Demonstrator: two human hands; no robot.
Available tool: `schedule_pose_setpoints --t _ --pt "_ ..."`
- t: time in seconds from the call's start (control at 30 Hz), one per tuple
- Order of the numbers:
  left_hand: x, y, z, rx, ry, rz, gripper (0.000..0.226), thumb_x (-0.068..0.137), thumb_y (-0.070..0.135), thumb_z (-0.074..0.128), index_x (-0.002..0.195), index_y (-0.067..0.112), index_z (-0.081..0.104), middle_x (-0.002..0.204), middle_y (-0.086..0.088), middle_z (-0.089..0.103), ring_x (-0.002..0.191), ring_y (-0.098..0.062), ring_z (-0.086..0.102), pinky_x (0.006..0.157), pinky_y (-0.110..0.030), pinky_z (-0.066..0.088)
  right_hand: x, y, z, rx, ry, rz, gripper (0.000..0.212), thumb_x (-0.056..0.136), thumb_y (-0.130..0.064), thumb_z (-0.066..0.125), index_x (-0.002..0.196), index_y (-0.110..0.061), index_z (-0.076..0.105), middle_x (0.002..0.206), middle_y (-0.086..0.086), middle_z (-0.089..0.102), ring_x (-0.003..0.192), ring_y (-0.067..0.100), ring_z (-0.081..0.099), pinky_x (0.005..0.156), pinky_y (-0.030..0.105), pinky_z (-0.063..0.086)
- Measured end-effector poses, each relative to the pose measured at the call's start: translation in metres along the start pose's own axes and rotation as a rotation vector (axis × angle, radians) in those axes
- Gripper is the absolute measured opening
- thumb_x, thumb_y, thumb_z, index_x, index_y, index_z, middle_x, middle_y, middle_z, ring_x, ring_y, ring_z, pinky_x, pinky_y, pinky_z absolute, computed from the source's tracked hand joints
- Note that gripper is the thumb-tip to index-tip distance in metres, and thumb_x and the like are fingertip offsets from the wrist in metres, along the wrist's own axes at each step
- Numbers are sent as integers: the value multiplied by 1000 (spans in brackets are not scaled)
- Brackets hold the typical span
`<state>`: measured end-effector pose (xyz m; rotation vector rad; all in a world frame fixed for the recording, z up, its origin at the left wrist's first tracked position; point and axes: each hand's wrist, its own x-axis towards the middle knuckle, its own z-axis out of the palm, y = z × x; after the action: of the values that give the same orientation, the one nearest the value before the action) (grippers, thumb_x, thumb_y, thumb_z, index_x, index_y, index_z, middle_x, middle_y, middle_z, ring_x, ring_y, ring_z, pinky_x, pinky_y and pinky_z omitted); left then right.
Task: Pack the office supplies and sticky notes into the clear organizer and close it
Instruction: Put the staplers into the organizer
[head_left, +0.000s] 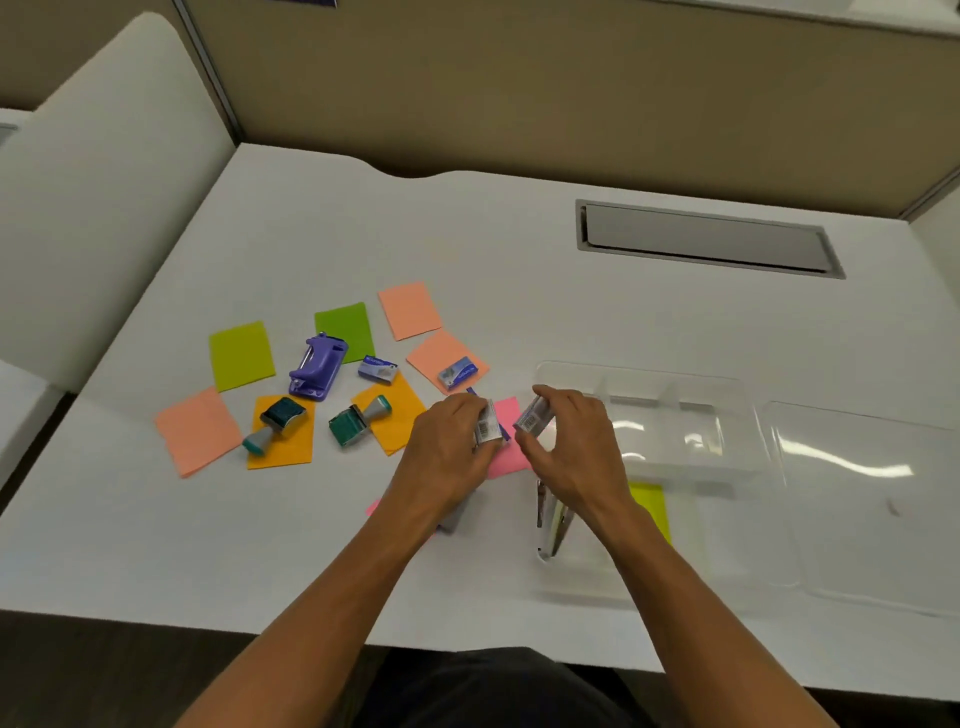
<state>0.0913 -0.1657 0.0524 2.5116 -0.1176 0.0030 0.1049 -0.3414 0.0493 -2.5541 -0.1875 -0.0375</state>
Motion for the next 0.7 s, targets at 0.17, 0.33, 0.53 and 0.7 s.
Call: schedule_pose_setpoints --t 0.17,0.33,0.53,0.7 --pt "13 31 22 49 -86 15 51 82 35 72 127 17 56 126 -3 62 113 -21 54 98 -33 42 -9 37 -20 -10 -11 23 60 82 -37 69 138 -24 49 129 -4 59 120 26 44 98 37 37" --pt "22 53 41 111 -85 16 46 80 35 74 121 21 60 119 1 65 111 -20 53 97 -36 42 -12 61 -28 -2 -46 25 60 86 -34 65 141 -26 44 136 -7 55 128 26 37 102 39 35" --pt "29 68 62 151 -118 24 46 80 28 74 123 21 59 125 2 62 120 -23 45 100 -39 37 -4 76 -28 -35 -134 34 66 87 -37 64 146 -27 37 142 -4 51 138 28 27 110 42 30" --pt "30 68 72 96 -128 -37 48 80 23 75 125 22 58 132 2 58 132 -25 34 105 -42 33 3 81 -26 -30 -170 25 65 89 -37 65 146 -26 37 147 -3 48 145 27 19 116 44 22"
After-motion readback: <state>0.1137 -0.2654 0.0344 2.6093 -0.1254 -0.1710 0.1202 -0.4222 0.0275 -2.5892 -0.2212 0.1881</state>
